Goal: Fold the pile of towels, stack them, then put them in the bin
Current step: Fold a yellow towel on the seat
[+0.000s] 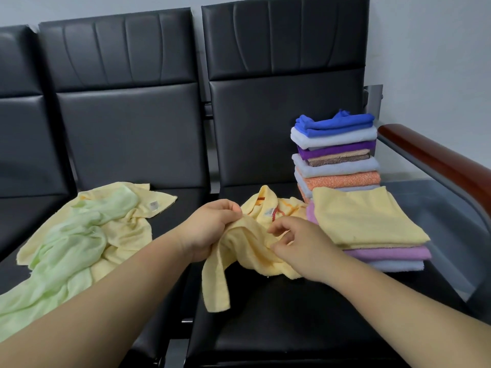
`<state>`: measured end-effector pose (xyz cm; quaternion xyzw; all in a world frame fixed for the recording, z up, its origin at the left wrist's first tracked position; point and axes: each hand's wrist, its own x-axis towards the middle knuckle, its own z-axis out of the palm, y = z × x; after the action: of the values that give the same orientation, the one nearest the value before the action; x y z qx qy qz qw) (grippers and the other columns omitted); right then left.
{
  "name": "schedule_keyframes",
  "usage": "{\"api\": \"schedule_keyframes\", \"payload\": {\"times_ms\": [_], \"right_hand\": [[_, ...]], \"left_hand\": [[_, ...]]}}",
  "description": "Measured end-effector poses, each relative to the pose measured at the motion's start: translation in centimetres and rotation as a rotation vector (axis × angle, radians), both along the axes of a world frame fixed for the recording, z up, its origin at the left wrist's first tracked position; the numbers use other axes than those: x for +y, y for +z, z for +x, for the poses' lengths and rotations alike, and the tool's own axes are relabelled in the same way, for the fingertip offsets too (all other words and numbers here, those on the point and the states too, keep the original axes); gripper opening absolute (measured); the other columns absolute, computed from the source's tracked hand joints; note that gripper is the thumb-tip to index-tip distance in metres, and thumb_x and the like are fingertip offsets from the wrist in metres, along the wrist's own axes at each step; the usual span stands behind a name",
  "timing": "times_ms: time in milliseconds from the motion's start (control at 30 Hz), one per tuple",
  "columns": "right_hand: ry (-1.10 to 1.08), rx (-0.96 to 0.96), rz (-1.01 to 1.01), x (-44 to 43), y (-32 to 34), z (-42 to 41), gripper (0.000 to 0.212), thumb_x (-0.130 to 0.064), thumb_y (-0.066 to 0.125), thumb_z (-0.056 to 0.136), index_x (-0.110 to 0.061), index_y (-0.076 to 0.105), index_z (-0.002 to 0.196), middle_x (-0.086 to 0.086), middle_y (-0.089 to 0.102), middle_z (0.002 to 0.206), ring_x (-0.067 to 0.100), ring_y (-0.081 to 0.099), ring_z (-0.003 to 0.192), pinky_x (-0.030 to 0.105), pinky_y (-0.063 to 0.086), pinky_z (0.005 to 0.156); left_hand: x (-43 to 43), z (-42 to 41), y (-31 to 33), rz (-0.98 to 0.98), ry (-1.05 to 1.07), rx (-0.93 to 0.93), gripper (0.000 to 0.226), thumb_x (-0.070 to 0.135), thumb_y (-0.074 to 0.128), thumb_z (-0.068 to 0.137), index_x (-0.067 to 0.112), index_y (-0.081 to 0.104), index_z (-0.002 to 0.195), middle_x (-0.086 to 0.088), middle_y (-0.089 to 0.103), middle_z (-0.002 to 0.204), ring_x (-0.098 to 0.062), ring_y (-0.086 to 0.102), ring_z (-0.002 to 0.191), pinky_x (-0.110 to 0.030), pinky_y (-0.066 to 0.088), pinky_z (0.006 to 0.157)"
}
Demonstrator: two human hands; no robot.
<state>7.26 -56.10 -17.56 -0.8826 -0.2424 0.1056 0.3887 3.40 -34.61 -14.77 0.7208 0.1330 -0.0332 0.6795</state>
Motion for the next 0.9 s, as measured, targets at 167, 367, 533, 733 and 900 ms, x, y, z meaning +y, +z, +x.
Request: {"api": "schedule_keyframes", "payload": {"times_ms": [167, 367, 533, 733, 900], "right_hand": [[0.051, -0.035, -0.021, 1.0, -0.6, -0.3, 0.037, -0.038, 0.067, 0.097, -0.040, 0.059, 0.134, -0.021, 0.057, 0.123, -0.002, 0.057, 0.103, 0.015, 0.046, 0.078], [0.094, -0.029, -0.049, 1.3, -0.2, -0.1, 0.006, -0.033, 0.067, 0.096, -0.032, 0.070, 0.102, -0.016, 0.065, 0.100, 0.004, 0.061, 0.094, 0.019, 0.047, 0.076], [0.113, 0.047, 0.057, 0.3, 0.1, 0.8, 0.023, -0.025, 0.076, 0.087, -0.024, 0.056, 0.073, -0.015, 0.052, 0.065, 0.007, 0.048, 0.066, 0.029, 0.043, 0.066], [0.123, 0.081, 0.065, -0.1, 0.3, 1.2, 0.031, -0.030, 0.070, 0.095, -0.025, 0.047, 0.075, -0.014, 0.046, 0.062, 0.007, 0.042, 0.062, 0.030, 0.040, 0.063], [0.123, 0.064, 0.003, 0.0, 0.6, 1.0, 0.029, -0.033, 0.069, 0.094, -0.023, 0.046, 0.080, -0.006, 0.047, 0.074, 0.011, 0.045, 0.070, 0.033, 0.041, 0.067]], "left_hand": [[-0.8, -0.5, 0.5, -0.092, -0.151, -0.011, 0.024, 0.006, 0.054, 0.101, 0.015, 0.065, 0.082, -0.006, 0.060, 0.081, -0.017, 0.056, 0.070, -0.031, 0.049, 0.063], [-0.7, -0.8, 0.7, -0.082, -0.236, -0.114, 0.003, 0.017, 0.068, 0.089, 0.019, 0.069, 0.090, -0.013, 0.059, 0.088, -0.021, 0.058, 0.073, -0.032, 0.050, 0.064], [0.6, -1.0, 0.7, 0.522, -0.360, -0.222, 0.022, 0.028, 0.086, 0.074, 0.024, 0.069, 0.089, 0.008, 0.067, 0.089, -0.008, 0.060, 0.078, -0.024, 0.051, 0.071], [0.8, -1.3, 1.2, 0.933, -0.348, -0.272, 0.007, 0.028, 0.075, 0.089, 0.029, 0.069, 0.086, 0.028, 0.061, 0.076, 0.002, 0.056, 0.067, -0.012, 0.041, 0.061], [1.2, -1.4, 1.6, 0.964, -0.307, -0.226, 0.015, 0.035, 0.064, 0.099, 0.026, 0.075, 0.094, 0.020, 0.069, 0.083, 0.000, 0.062, 0.082, -0.014, 0.047, 0.068]]}}
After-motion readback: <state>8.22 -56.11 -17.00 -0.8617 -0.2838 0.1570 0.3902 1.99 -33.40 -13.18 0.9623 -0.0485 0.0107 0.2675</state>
